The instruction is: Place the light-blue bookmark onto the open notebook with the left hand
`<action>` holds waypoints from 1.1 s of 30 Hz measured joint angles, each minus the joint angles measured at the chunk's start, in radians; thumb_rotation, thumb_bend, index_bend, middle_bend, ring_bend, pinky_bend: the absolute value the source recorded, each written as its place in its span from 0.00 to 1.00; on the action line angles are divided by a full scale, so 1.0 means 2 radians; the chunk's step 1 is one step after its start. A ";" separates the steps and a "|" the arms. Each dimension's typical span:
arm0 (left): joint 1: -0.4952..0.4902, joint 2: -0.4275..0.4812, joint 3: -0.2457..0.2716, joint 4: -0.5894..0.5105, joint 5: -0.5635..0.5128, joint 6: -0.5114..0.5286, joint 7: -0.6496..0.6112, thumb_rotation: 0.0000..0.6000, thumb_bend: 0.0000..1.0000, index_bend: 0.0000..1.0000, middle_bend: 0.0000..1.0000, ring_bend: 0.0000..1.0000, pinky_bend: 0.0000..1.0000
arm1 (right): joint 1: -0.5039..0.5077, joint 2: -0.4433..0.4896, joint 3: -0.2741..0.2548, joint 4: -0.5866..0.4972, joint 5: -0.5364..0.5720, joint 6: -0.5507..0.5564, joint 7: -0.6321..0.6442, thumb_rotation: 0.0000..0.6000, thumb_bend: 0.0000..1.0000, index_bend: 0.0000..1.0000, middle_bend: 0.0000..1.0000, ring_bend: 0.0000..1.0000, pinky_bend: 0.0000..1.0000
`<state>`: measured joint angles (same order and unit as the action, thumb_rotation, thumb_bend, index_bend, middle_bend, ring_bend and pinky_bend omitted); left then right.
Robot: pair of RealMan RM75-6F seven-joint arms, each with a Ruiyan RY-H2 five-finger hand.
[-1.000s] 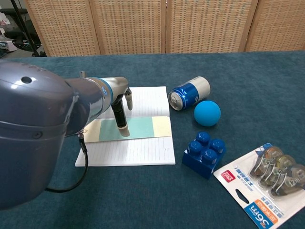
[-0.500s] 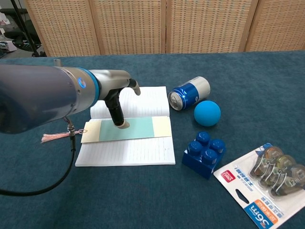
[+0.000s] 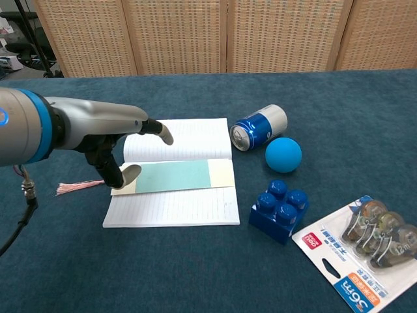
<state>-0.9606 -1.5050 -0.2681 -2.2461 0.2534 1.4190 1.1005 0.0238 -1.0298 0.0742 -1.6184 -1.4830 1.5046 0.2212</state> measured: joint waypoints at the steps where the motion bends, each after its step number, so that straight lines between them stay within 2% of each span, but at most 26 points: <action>1: 0.000 0.004 0.006 -0.003 0.002 -0.001 -0.003 1.00 0.62 0.09 0.00 0.00 0.00 | 0.000 0.000 0.000 0.000 0.000 0.000 0.001 1.00 0.05 0.00 0.00 0.00 0.00; 16: -0.009 0.015 0.051 0.009 -0.005 -0.020 -0.025 1.00 0.65 0.09 0.00 0.00 0.00 | 0.001 0.000 0.000 0.001 0.000 -0.002 0.002 1.00 0.05 0.00 0.00 0.00 0.00; 33: -0.027 0.004 0.069 0.042 -0.035 -0.034 -0.036 1.00 0.66 0.09 0.00 0.00 0.00 | 0.000 0.000 0.000 0.002 0.000 -0.001 0.001 1.00 0.05 0.00 0.00 0.00 0.00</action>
<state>-1.0150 -1.4977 -0.1301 -2.1613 0.1844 1.3505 1.0282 0.0245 -1.0302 0.0751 -1.6153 -1.4831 1.5022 0.2239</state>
